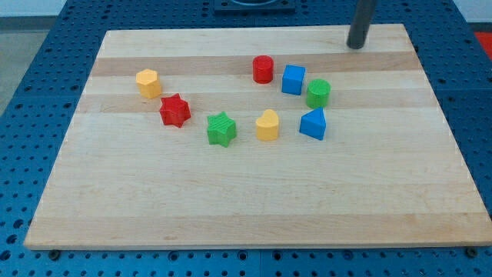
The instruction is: Push the blue cube to the left of the green circle
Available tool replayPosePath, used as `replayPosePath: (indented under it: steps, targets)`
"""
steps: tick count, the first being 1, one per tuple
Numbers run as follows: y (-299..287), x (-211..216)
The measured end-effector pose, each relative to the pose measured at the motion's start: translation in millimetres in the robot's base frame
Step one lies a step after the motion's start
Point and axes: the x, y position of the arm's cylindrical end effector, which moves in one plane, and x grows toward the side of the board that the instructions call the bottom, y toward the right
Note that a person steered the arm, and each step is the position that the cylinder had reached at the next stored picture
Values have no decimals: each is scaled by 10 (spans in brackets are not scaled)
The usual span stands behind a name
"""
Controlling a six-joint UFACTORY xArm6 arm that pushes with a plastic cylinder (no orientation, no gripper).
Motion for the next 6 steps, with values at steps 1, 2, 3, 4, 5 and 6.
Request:
replayPosePath:
  steps: [1, 2, 3, 4, 5, 6]
  targets:
    - [-211, 158]
    - [-444, 302]
    - [-723, 377]
    - [-987, 500]
    - [-1188, 671]
    - [-1343, 848]
